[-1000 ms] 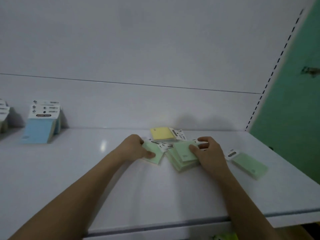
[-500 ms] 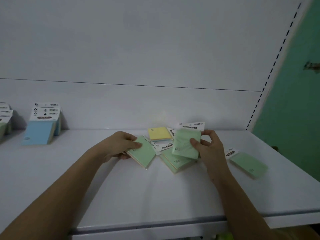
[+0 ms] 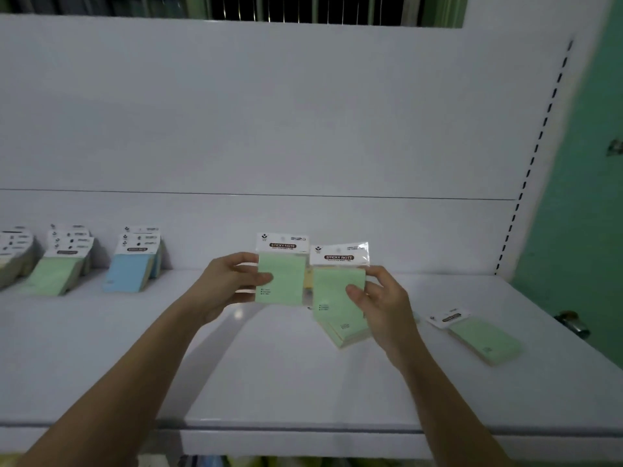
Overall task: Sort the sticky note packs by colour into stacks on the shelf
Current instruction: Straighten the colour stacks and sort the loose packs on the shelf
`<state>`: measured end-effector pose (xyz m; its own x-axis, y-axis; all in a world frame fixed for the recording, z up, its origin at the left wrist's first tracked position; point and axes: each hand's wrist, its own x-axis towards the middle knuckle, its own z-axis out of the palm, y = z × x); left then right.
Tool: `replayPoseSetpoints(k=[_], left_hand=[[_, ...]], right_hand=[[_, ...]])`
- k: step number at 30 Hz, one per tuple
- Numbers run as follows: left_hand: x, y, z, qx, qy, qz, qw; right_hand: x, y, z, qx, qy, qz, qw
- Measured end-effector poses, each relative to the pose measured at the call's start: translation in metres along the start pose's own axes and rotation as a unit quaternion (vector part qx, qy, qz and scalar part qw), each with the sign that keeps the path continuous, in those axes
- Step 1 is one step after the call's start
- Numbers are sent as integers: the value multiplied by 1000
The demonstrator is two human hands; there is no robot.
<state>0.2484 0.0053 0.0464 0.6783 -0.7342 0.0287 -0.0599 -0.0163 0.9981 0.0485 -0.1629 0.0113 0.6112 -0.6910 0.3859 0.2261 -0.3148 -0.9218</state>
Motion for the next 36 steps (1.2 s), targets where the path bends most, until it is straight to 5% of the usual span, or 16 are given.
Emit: replayPoseSetpoints(k=[11,19,36], left_hand=[[-77,-13,-6,-11,152,-9,988],[-117,6,-41,-4,208,12,978],[-200,-7,-258,-4,243,17,970]], right_hand=[[-3,-4,18,194,-119,109,968],[-5,-24,53,166,-167,85,968],[-67,-65,267,137,-163,93,973]])
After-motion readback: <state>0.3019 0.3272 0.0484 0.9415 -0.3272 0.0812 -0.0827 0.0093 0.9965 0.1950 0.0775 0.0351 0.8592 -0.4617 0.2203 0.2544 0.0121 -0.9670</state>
